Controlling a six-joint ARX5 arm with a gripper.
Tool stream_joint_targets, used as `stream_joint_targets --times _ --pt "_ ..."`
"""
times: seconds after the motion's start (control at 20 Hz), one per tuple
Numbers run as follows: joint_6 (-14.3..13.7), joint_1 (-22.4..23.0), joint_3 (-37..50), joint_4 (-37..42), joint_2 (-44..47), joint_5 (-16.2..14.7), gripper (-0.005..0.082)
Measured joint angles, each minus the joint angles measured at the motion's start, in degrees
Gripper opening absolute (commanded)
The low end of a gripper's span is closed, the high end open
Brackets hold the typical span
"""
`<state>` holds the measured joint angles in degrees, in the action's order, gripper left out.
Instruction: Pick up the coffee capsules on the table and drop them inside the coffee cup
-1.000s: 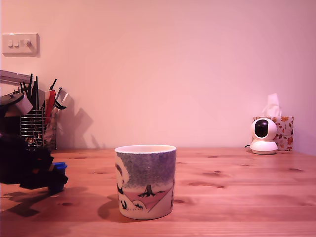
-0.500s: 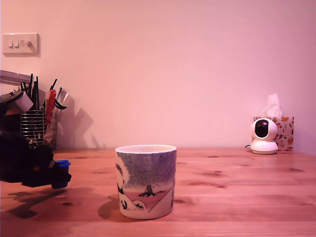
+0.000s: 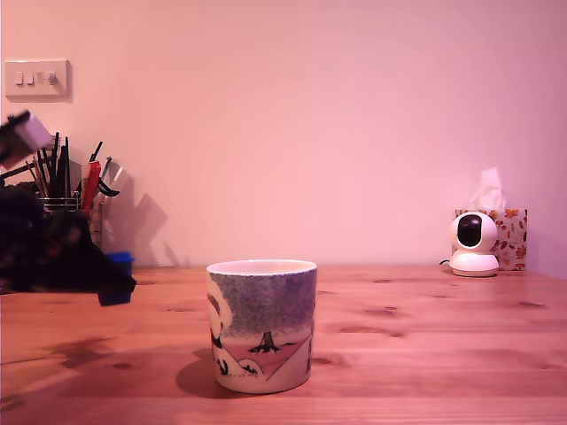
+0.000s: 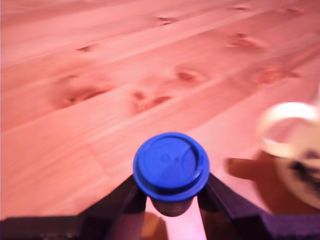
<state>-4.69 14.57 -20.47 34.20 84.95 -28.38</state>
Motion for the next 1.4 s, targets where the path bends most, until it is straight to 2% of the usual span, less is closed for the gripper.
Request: stream_joint_targets --times 0.2,0.5,1.25,1.4 --pt "-0.04 0.00 -0.02 -3.61 -5.88 -4.24 0.0109" --pt "-0.04 0.02 -0.02 -4.81 -9.51 -8.39 0.0109" --pt "-0.90 6.75 -0.92 -2.93 -9.51 -8.59 0.0109" --pt "-0.90 7.89 -2.32 -2.93 -9.51 -7.23 0.0109"
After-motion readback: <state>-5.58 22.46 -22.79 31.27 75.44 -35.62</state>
